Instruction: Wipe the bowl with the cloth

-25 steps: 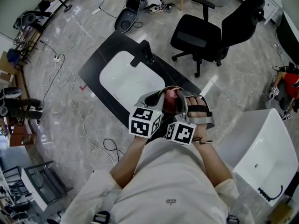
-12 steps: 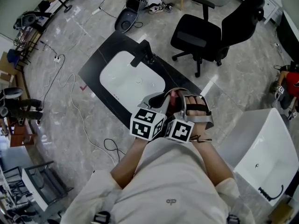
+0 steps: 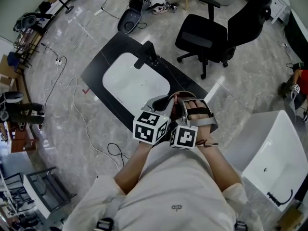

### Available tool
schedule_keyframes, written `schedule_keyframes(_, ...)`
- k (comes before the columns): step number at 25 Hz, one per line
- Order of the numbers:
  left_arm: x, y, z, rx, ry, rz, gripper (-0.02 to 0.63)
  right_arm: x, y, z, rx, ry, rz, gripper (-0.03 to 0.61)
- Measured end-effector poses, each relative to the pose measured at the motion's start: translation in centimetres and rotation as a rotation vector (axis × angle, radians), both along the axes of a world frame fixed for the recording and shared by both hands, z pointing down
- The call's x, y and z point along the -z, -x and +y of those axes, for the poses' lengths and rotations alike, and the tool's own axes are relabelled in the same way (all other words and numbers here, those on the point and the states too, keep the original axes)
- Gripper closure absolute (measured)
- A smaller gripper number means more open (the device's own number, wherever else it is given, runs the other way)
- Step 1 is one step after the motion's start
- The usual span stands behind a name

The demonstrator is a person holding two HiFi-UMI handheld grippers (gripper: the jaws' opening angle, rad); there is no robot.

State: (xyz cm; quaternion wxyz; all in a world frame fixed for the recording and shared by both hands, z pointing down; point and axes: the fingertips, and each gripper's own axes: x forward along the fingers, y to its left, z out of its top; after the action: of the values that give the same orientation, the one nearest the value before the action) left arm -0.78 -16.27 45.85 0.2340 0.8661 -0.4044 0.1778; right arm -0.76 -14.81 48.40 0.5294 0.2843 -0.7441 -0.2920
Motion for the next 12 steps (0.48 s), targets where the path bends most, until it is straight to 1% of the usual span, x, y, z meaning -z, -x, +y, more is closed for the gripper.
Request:
schedule_keyframes(2, 0.0, 0.1, 0.0, 0.007, 0.001, 0.004, 0.583, -0.1, 0.2, 0.3, 0.015, 0.014, -0.001, 0.561)
schedule_keyframes(6, 0.1, 0.3, -0.4, 0.025, -0.003, 0.013, 0.583, -0.9, 0.4, 0.9, 0.051, 0.032, 0.028, 0.561)
schedule_keyframes(12, -0.1, 0.5, -0.5, 0.026, 0.004, 0.014, 0.581, -2.0, 0.4, 1.6, 0.061, 0.075, 0.046, 0.561)
